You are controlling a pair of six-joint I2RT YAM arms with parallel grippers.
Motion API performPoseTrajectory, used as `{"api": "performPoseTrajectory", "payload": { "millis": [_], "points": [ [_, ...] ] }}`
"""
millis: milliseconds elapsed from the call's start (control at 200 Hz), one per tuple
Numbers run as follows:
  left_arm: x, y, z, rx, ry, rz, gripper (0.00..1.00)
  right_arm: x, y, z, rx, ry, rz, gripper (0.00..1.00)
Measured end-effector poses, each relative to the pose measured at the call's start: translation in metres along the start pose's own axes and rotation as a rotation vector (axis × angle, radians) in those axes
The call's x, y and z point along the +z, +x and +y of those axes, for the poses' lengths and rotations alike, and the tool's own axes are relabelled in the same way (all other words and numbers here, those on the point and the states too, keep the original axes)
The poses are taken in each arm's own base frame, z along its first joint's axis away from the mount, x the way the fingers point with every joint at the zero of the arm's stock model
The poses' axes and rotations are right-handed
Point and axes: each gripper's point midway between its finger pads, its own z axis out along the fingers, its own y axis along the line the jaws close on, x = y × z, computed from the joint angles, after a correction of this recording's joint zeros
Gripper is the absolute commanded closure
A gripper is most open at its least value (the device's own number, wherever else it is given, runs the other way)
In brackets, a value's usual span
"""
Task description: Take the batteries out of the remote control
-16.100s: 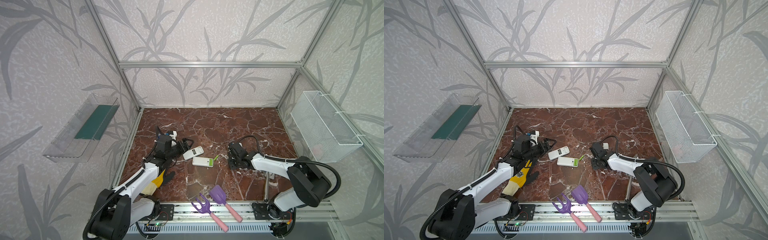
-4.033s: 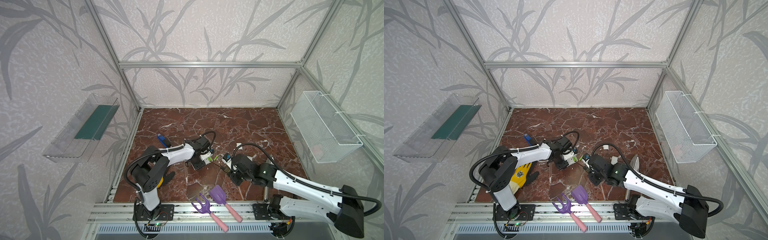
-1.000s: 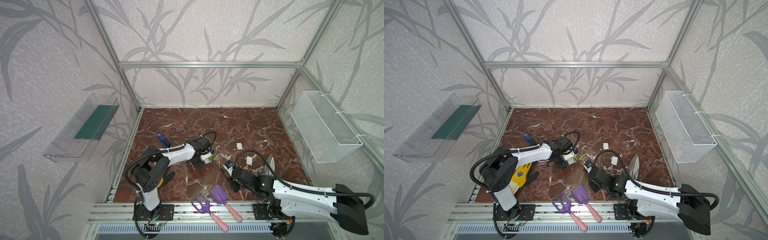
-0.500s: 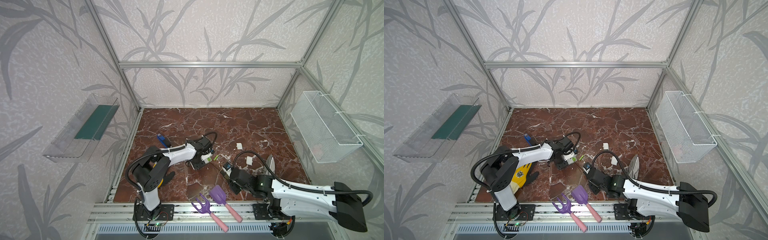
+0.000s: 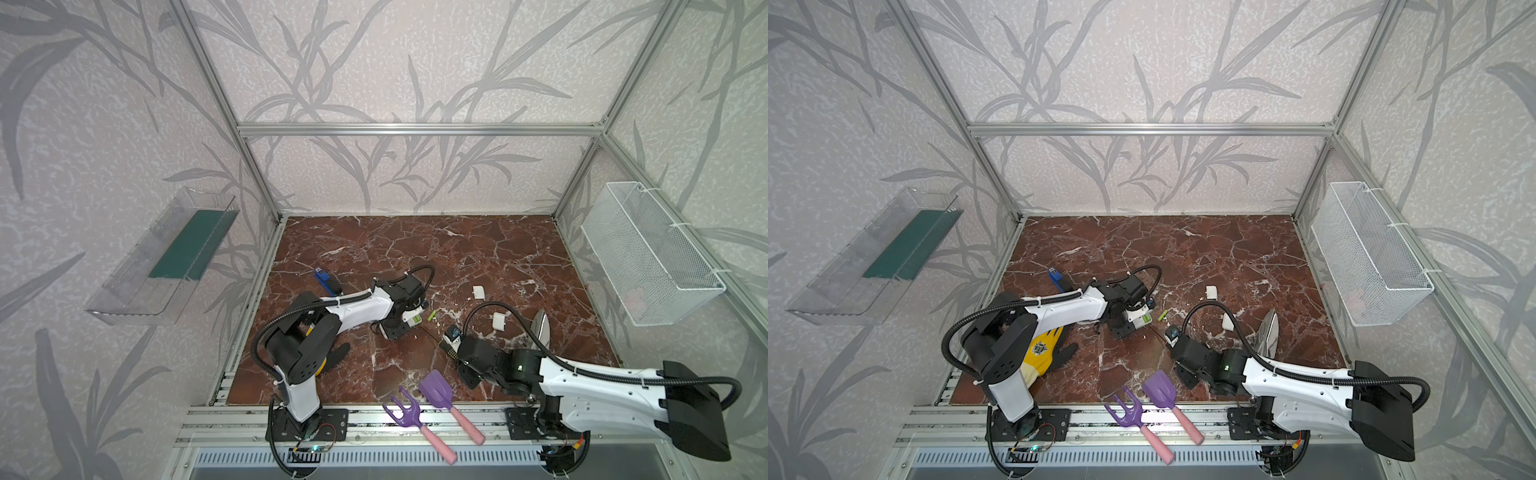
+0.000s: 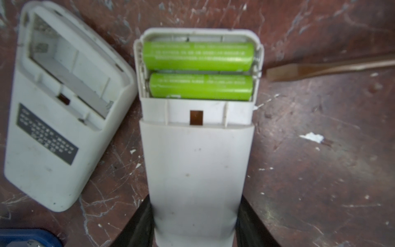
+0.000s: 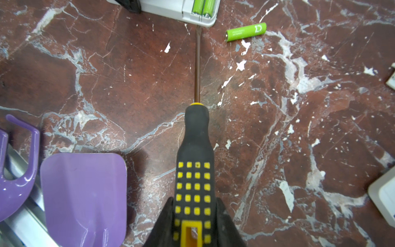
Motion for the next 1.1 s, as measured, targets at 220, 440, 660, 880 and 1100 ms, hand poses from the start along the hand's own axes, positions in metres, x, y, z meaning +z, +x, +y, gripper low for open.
{"api": "performPoseTrajectory", "payload": {
  "millis": [220, 440, 660, 880, 1100],
  "points": [
    [0.000, 0.000, 0.000, 0.002, -0.002, 0.002, 0.57, 0.001, -0.001, 0.001, -0.006, -0.005, -0.003, 1.00],
    [0.000, 0.000, -0.001, 0.005, -0.001, 0.004, 0.57, -0.009, -0.013, 0.007, -0.013, -0.044, -0.063, 1.00],
    [0.000, 0.000, -0.001, 0.005, -0.002, 0.004, 0.57, -0.010, -0.017, 0.004, -0.013, -0.025, -0.072, 1.00],
    [0.000, 0.000, -0.001, 0.005, -0.004, 0.005, 0.57, -0.006, -0.019, 0.005, -0.018, -0.012, -0.056, 1.00],
    [0.000, 0.000, -0.001, 0.006, -0.005, 0.005, 0.57, 0.000, -0.013, 0.004, -0.025, -0.002, -0.025, 1.00]
  ]
}}
